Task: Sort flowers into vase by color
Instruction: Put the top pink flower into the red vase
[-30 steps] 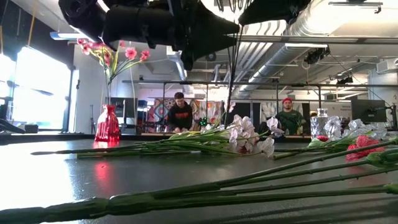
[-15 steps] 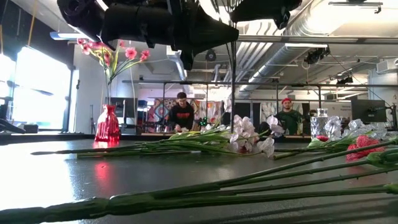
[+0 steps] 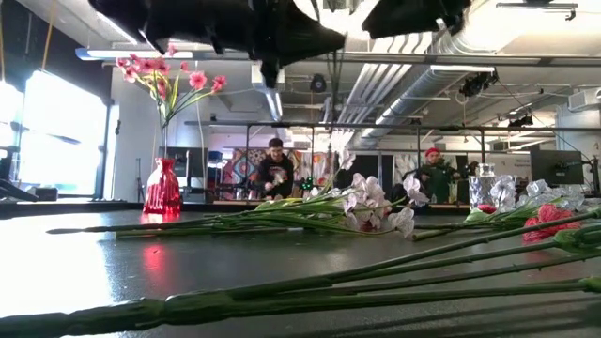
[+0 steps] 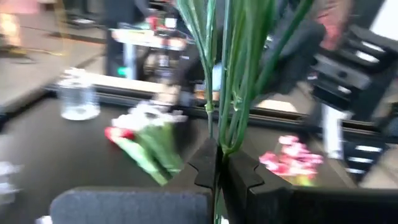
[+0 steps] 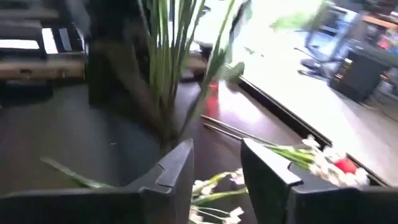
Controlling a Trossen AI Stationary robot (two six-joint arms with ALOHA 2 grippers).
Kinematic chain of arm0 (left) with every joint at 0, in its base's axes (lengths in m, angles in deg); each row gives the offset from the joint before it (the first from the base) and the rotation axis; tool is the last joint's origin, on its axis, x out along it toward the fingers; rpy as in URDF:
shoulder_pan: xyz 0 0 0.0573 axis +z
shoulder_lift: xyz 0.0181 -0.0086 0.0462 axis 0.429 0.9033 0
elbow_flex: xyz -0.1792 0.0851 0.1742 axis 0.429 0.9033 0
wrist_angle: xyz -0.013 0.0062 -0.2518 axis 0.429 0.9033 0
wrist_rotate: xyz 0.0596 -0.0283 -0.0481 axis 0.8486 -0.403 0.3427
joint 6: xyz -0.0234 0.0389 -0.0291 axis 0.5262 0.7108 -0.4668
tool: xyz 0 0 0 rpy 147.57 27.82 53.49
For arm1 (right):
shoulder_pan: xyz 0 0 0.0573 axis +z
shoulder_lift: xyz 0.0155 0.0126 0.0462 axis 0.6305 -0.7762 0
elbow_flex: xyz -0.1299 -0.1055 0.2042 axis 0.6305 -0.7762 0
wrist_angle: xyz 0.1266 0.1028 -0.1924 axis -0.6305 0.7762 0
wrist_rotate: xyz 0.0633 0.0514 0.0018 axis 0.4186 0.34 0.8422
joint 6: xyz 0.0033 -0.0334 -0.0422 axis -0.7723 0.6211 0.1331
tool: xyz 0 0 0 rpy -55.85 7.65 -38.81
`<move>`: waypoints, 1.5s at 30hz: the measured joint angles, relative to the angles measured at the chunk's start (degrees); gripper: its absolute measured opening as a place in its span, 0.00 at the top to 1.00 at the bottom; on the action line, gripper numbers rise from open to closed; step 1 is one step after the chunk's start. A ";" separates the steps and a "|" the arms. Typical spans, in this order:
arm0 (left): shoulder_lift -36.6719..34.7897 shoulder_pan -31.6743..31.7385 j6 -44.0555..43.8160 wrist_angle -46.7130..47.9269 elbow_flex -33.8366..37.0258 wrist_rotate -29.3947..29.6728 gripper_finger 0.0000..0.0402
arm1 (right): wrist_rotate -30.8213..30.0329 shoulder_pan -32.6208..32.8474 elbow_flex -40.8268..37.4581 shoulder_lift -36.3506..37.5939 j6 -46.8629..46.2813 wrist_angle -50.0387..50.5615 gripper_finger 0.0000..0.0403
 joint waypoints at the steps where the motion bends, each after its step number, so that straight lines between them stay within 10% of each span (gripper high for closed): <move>1: -1.40 0.46 0.39 1.36 0.09 1.74 1.00 | -1.14 -0.02 -0.44 -0.07 -1.72 0.58 0.69; 23: -30.07 7.28 8.89 29.28 3.68 12.14 1.00 | -4.74 -5.84 -21.80 -0.22 -28.87 0.93 0.68; 35: -49.55 18.64 10.63 20.91 24.14 24.72 1.00 | -6.79 -9.70 -29.63 -0.24 -43.60 0.05 0.68; 45: -54.97 27.22 17.55 10.11 29.31 29.68 1.00 | -6.60 -13.68 -29.63 -0.24 -38.17 -1.30 0.68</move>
